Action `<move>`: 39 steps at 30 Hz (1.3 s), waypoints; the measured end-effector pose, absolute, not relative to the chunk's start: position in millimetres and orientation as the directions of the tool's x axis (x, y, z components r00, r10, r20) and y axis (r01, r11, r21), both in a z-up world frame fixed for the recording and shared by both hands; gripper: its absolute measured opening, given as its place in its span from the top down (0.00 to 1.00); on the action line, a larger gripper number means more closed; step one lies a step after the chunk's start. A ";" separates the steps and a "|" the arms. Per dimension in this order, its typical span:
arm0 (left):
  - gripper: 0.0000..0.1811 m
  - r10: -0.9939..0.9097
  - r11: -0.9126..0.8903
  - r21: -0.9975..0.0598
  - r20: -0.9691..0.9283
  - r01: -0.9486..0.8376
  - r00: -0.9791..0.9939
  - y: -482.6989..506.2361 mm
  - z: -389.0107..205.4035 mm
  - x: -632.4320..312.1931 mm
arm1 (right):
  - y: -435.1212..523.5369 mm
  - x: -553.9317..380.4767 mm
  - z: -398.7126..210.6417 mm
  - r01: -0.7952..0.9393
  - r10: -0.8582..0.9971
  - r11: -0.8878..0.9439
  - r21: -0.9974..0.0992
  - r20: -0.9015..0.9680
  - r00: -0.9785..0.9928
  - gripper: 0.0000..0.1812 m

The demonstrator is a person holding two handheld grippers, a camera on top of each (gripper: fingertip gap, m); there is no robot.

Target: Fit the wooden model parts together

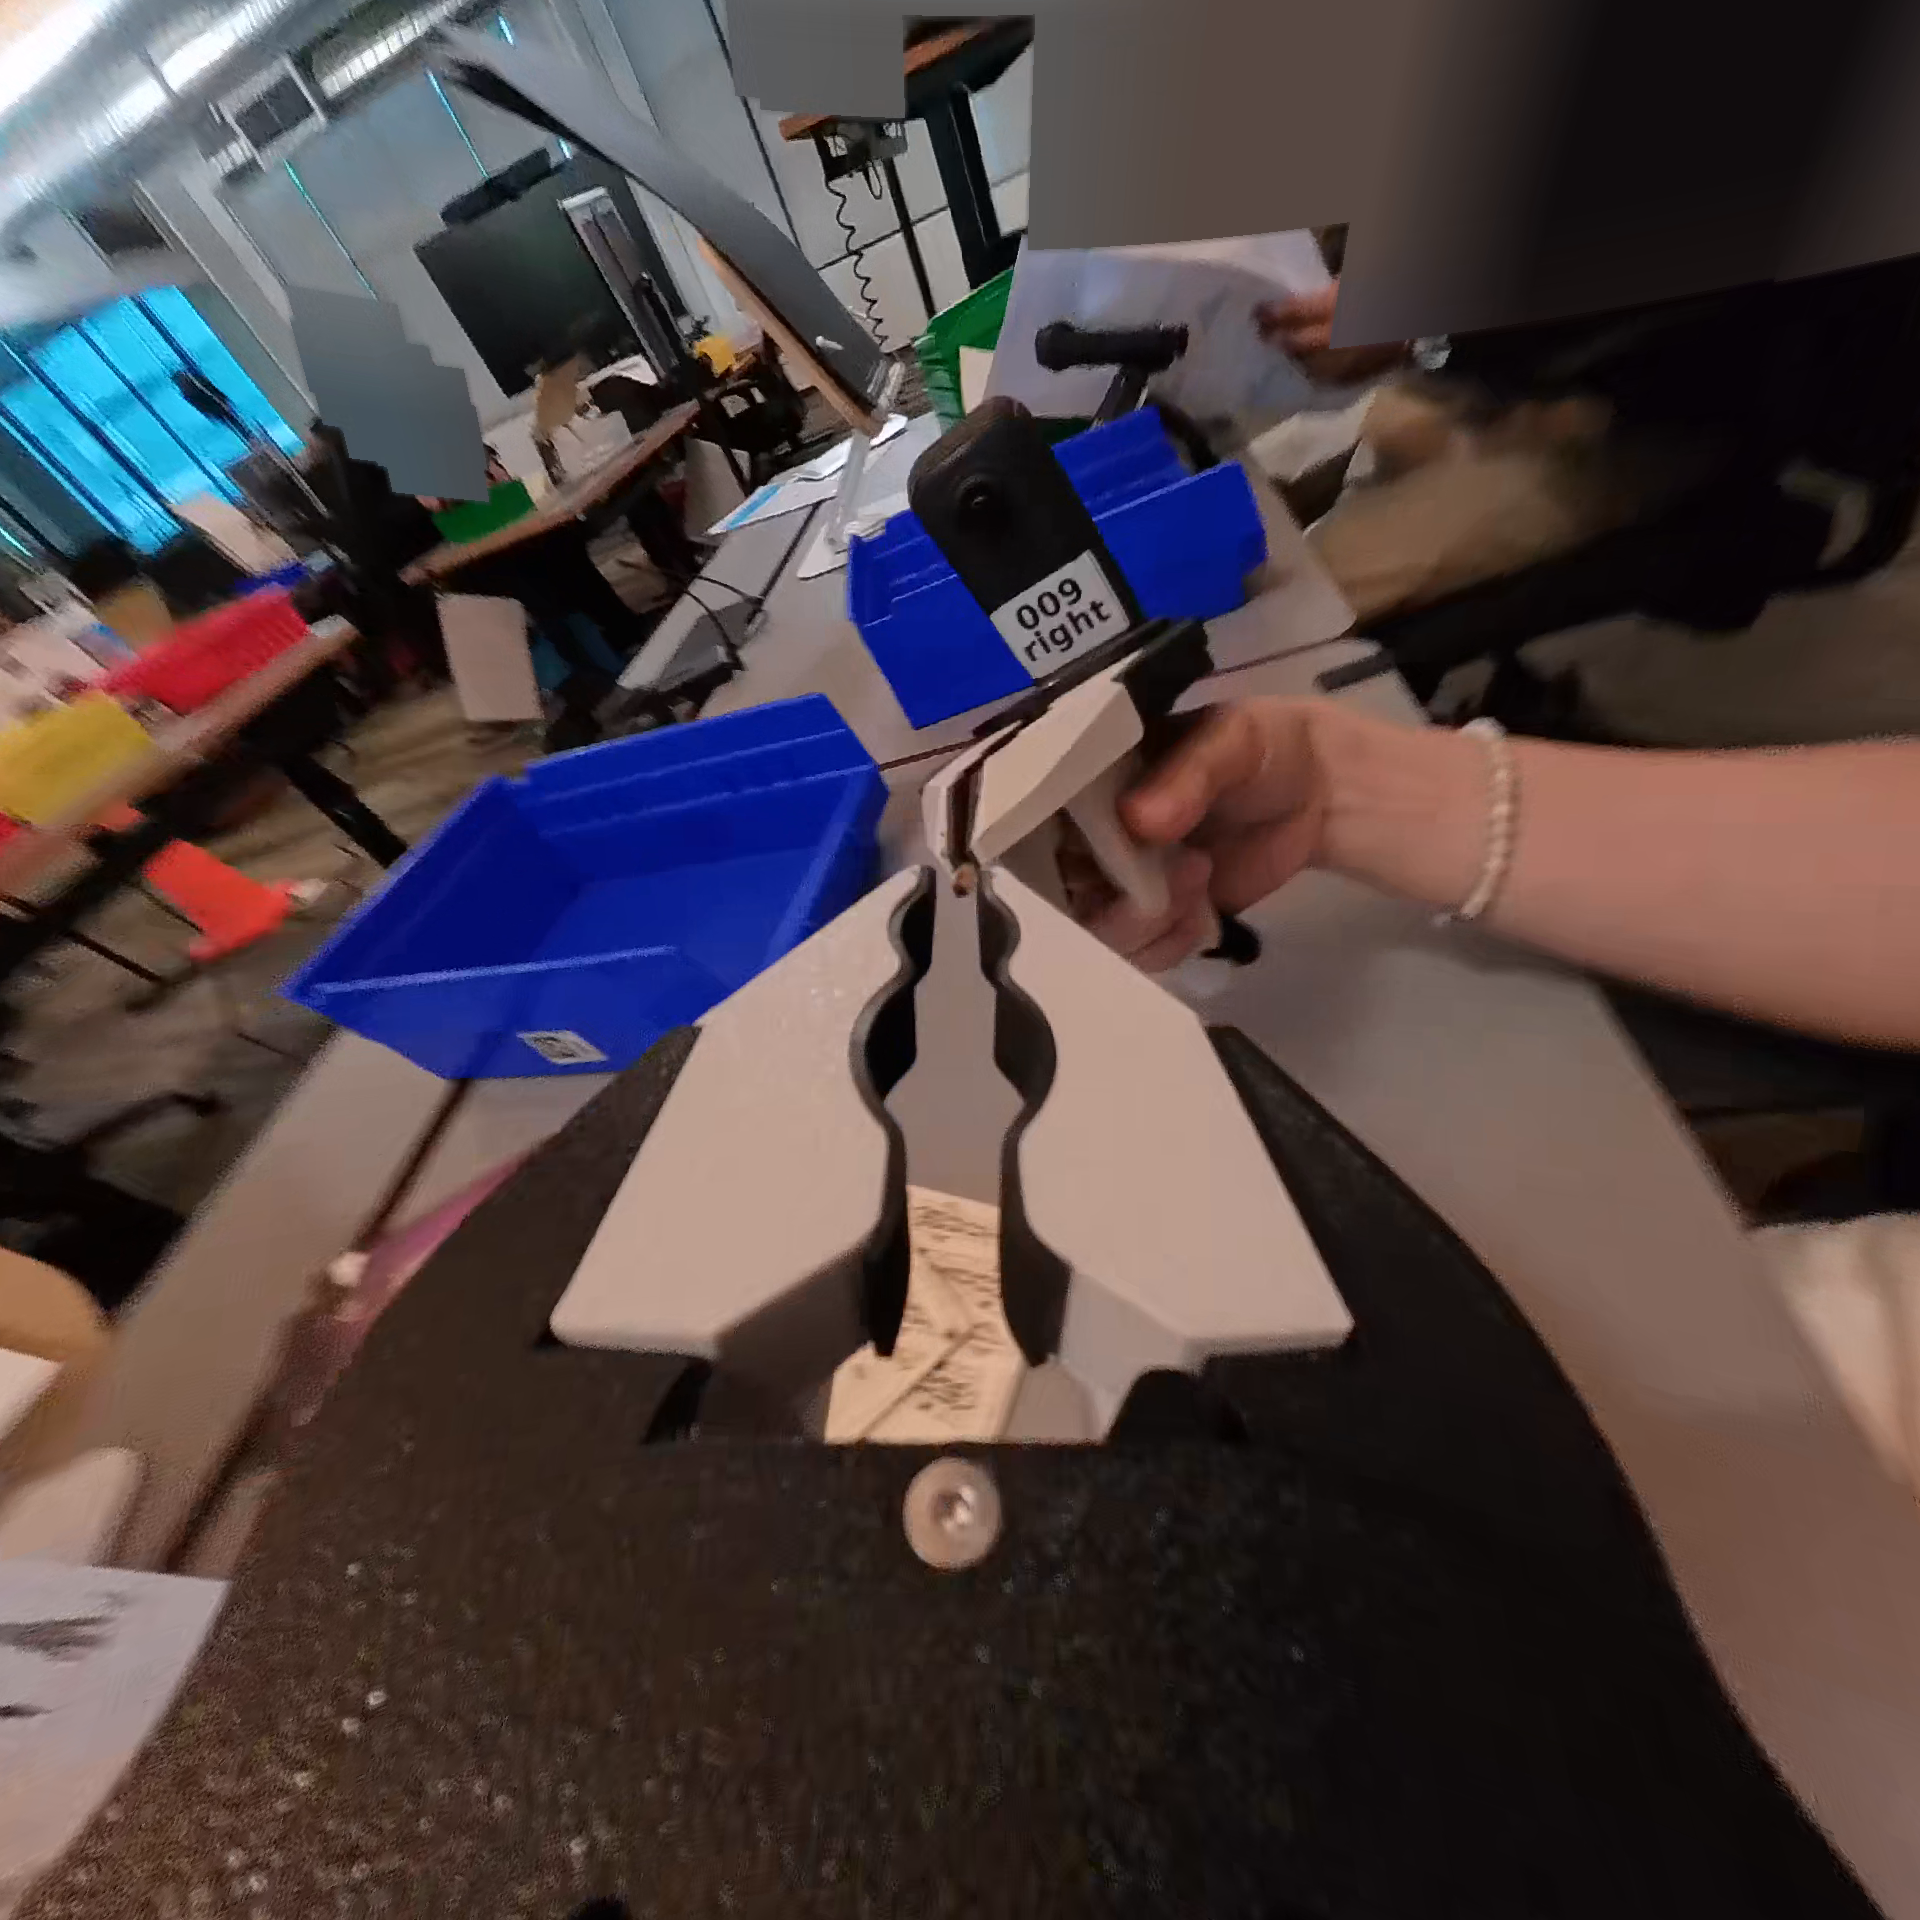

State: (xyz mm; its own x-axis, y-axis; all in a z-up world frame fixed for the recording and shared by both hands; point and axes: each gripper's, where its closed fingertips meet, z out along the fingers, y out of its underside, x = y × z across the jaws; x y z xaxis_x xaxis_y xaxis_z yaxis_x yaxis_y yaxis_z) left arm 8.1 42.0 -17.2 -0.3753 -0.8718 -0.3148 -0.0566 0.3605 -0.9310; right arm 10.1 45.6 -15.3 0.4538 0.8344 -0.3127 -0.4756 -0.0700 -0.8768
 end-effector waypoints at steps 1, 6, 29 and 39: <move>0.97 -0.884 0.307 -0.949 -0.257 -0.070 -0.390 41.1 -18.3 6.2 | 45.7 10.0 -14.6 -0.465 0.832 -0.049 -0.884 -0.293 0.471 1.00; 0.89 -0.911 0.275 -0.959 -0.237 -0.069 -0.337 51.6 -38.6 -4.9 | 47.3 12.6 -15.1 -0.423 0.813 0.022 -0.906 -0.230 0.535 1.00; 0.85 -0.935 -0.129 -0.991 0.108 -0.043 0.337 264.3 -79.0 -152.6 | 84.8 46.6 -68.9 -0.551 0.678 0.000 -0.834 -0.405 0.613 1.00; 0.91 -0.923 -0.290 -0.956 0.291 0.042 0.253 275.1 -83.8 -164.1 | 73.4 71.1 -54.2 -0.660 0.733 0.113 -0.743 -0.386 0.560 1.00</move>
